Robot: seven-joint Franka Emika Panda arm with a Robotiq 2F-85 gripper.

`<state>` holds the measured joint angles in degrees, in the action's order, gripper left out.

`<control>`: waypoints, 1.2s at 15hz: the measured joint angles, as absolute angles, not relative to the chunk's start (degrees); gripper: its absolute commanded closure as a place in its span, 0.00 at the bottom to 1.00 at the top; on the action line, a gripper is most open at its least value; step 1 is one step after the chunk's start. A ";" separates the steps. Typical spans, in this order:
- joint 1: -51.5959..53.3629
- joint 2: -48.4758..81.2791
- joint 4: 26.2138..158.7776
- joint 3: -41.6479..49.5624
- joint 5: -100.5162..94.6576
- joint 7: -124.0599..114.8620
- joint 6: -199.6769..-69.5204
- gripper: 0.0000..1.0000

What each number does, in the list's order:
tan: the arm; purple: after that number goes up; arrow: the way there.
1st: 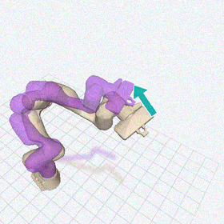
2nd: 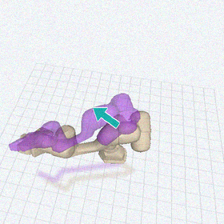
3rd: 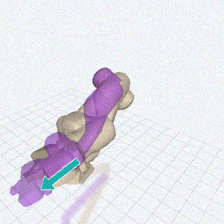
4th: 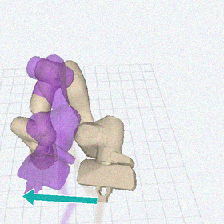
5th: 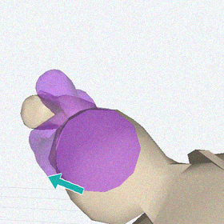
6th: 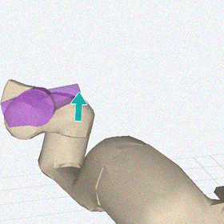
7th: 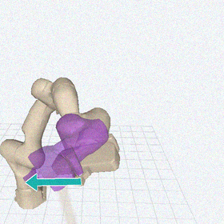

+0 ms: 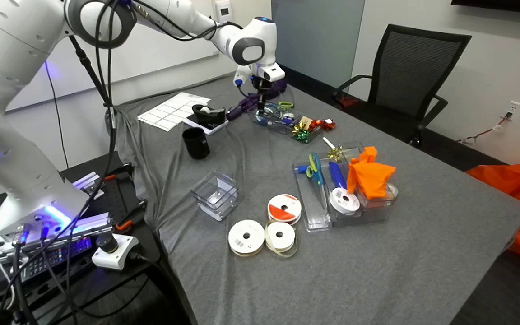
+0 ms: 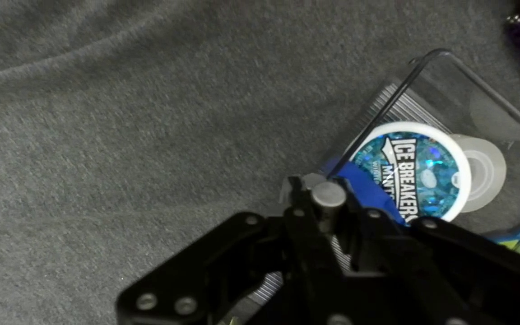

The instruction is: Remove the markers from the middle compartment of the case on the left and put them in the bottom compartment of the case on the right

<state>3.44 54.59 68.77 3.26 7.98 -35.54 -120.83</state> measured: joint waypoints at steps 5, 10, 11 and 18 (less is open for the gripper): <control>3.90 49.15 74.53 3.13 7.99 -32.06 -120.06 0.96; 3.99 42.71 80.82 3.00 7.99 -30.15 -119.12 0.96; 3.98 41.47 82.19 3.03 7.99 -30.16 -119.10 0.96; 3.56 32.85 92.61 6.07 4.90 -29.32 -116.86 0.96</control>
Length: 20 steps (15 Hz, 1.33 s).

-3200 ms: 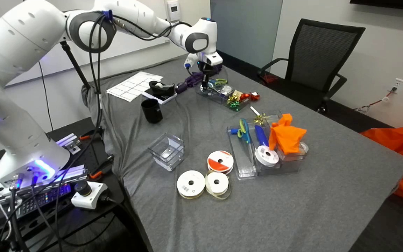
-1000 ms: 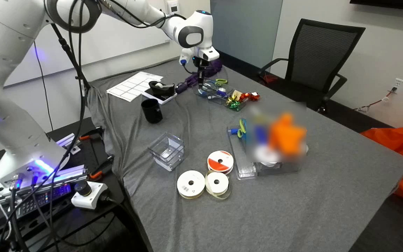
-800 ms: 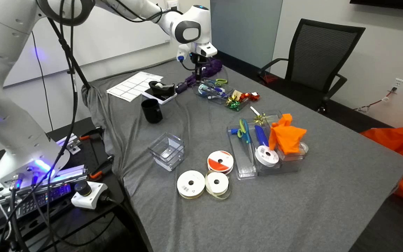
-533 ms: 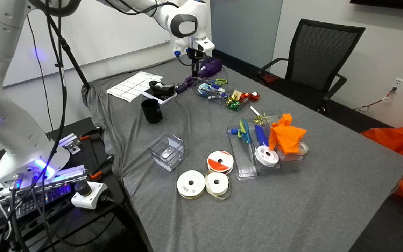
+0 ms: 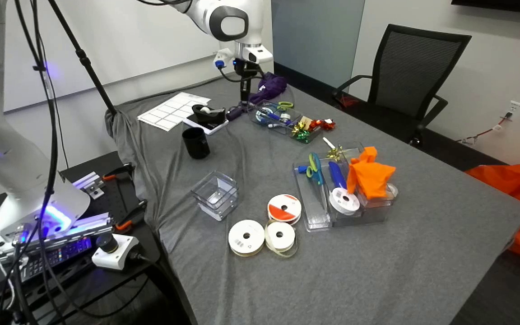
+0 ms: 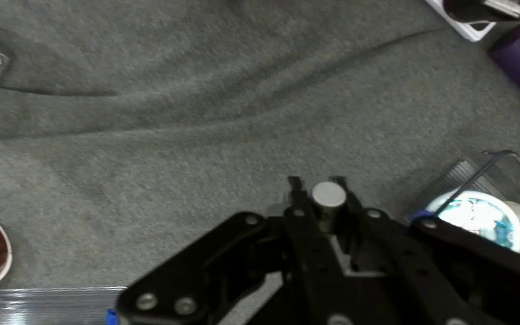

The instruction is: Remove the markers from the middle compartment of the case on the left and put them in the bottom compartment of the case on the right

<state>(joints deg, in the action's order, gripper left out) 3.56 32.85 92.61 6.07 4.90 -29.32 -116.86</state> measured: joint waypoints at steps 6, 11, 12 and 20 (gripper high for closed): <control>1.92 26.93 99.85 7.69 1.00 -24.36 -115.52 0.83; 2.06 26.81 100.15 7.67 0.97 -24.33 -115.52 0.96; 2.06 26.83 100.14 7.67 0.97 -24.38 -115.52 0.96; -5.46 27.46 98.97 8.85 14.65 -27.66 -115.42 0.96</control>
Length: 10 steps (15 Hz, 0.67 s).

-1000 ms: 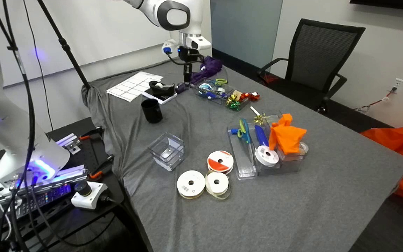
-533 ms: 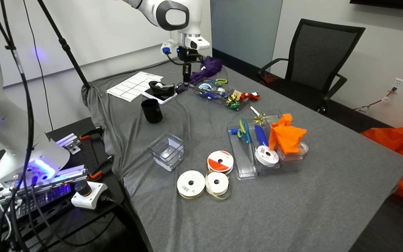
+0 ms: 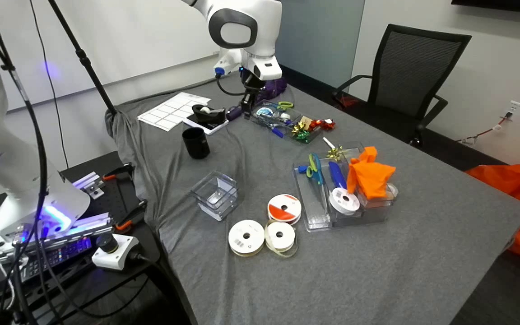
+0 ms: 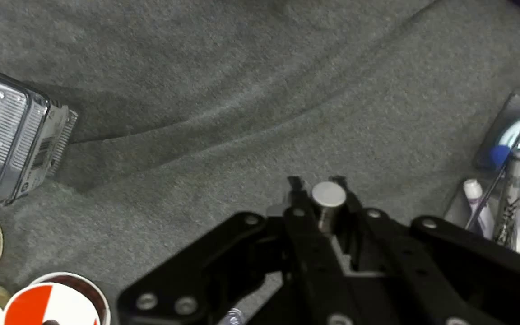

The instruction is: Remove the markers from the middle compartment of the case on the left and put them in the bottom compartment of the case on the right

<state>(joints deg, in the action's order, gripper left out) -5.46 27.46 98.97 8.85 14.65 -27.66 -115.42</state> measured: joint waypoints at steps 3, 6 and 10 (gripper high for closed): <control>-9.60 28.26 98.07 9.42 20.88 -28.41 -115.12 0.96; -13.21 30.24 96.24 9.49 27.65 -29.85 -114.50 0.96; -15.94 35.11 92.72 9.47 36.84 -34.04 -114.81 0.96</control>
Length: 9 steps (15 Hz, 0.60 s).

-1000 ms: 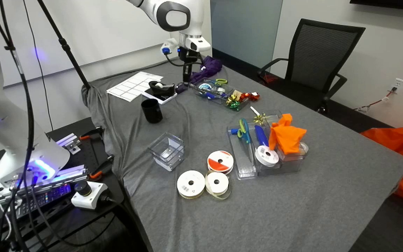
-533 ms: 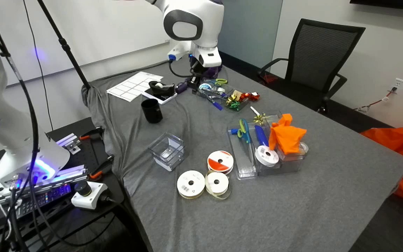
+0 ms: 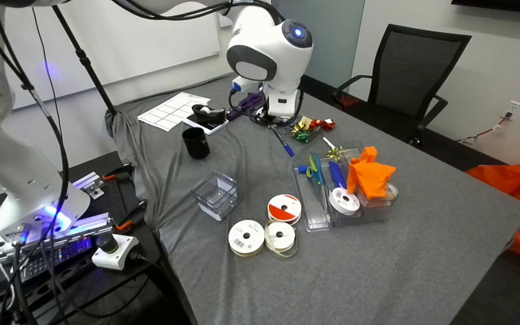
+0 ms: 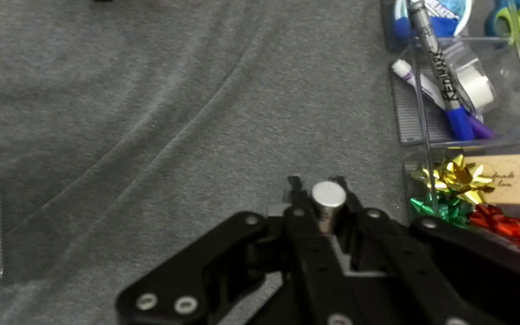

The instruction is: Remove the markers from the middle compartment of the case on the left and put them in the bottom compartment of the case on the right

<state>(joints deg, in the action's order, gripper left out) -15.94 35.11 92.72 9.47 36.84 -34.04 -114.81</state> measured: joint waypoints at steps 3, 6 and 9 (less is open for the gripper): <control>-16.62 39.78 89.22 9.49 41.88 -39.67 -115.71 0.96; -16.70 43.42 85.78 9.44 44.55 -45.32 -116.54 0.96; -16.72 45.78 83.04 9.43 45.36 -49.32 -117.10 0.96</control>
